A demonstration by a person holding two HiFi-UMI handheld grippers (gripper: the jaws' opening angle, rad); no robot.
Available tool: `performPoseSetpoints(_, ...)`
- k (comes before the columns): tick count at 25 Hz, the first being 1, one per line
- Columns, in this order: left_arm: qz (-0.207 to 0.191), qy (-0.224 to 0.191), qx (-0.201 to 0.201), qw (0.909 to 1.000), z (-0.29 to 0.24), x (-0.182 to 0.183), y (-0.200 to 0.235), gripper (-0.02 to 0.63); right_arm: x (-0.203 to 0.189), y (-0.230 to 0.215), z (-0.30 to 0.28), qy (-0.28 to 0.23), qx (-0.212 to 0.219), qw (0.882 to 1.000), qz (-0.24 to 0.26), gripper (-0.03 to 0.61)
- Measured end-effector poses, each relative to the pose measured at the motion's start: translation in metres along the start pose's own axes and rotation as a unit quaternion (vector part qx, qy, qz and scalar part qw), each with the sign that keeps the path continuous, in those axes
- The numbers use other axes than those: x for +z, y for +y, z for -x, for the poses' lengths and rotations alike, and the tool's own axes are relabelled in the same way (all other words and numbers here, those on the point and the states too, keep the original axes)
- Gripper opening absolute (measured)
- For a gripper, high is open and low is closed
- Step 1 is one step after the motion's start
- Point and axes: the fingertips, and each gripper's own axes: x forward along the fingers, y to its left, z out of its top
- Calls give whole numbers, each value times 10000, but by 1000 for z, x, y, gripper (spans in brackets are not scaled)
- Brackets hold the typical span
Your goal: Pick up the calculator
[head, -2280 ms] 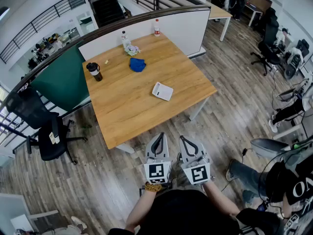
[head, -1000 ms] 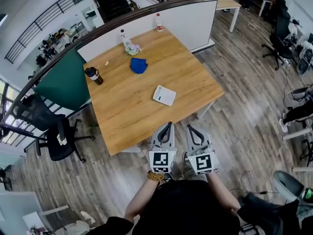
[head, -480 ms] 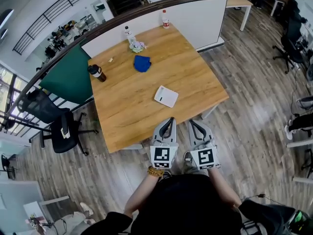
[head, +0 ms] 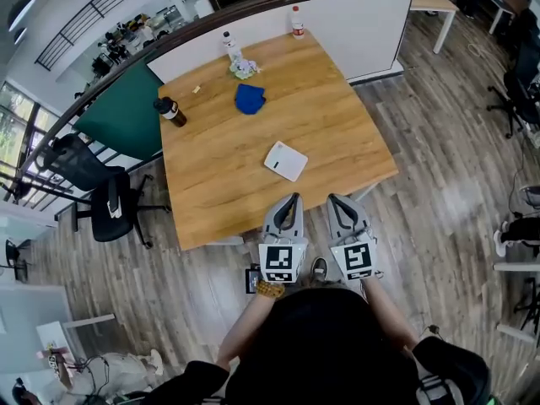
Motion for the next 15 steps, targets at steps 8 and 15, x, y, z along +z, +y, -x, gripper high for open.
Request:
performPoseSetpoints(8, 95, 146, 193, 9997, -9, -12, 1, 25, -16, -9, -8, 127, 128, 9998, -64, 6)
performPoseSetpoints(15, 159, 295, 253, 9991, -27, -29, 15, 25, -19, -27, -26, 174, 23, 9998, -62, 6)
